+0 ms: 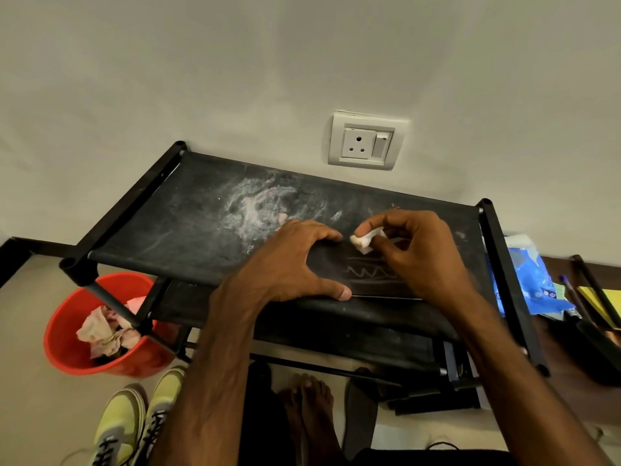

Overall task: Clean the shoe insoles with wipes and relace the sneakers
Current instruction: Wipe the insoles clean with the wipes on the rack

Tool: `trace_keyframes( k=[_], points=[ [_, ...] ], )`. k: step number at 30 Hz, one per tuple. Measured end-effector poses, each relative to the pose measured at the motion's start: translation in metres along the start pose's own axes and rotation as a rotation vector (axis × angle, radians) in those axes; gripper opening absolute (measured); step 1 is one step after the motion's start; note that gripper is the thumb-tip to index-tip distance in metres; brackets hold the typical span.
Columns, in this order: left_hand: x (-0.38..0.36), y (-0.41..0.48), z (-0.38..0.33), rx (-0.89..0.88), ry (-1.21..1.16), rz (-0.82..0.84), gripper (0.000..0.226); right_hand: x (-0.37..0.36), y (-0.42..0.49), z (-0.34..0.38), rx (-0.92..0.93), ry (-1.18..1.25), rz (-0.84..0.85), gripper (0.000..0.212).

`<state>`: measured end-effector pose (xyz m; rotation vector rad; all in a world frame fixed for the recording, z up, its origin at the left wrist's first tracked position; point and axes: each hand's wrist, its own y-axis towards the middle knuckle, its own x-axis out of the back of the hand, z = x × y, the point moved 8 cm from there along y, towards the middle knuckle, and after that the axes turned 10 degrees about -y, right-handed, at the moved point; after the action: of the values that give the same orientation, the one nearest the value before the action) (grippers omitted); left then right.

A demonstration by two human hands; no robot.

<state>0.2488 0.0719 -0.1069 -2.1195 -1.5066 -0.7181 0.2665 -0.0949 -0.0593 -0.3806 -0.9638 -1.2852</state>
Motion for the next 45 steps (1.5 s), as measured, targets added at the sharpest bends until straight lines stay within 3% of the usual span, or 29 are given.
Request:
trace_keyframes(
  k=[4, 10, 31, 34, 36, 38, 42, 45],
  points=[
    [-0.001, 0.001, 0.000, 0.006, -0.008, 0.002, 0.093, -0.008, 0.005, 0.007, 0.075, -0.131, 0.007, 0.032],
    [0.002, 0.001, -0.001, 0.021, -0.040, -0.045, 0.087, -0.035, 0.014, 0.022, 0.172, -0.313, 0.219, 0.034],
    [-0.002, -0.002, 0.001, 0.153, -0.103, -0.073, 0.095, -0.039, 0.022, 0.018, -0.009, -0.440, 0.442, 0.017],
    [-0.002, -0.001, 0.001, 0.155, -0.113, -0.087, 0.098, -0.035, 0.006, 0.019, -0.020, -0.402, 0.513, 0.028],
    [-0.003, 0.000, -0.001, 0.144, -0.087, -0.088, 0.098, -0.032, -0.003, 0.018, -0.018, -0.416, 0.546, 0.018],
    [-0.003, 0.001, -0.002, 0.135, -0.065, -0.086, 0.098, -0.028, -0.008, 0.016, -0.022, -0.446, 0.545, 0.010],
    [-0.003, 0.002, -0.001, 0.113, -0.059, -0.045, 0.097, -0.033, -0.007, 0.008, -0.072, -0.516, 0.505, 0.015],
    [-0.005, 0.002, -0.003, 0.111, -0.052, 0.002, 0.095, -0.035, 0.004, 0.009, -0.060, -0.517, 0.344, 0.017]
  ],
)
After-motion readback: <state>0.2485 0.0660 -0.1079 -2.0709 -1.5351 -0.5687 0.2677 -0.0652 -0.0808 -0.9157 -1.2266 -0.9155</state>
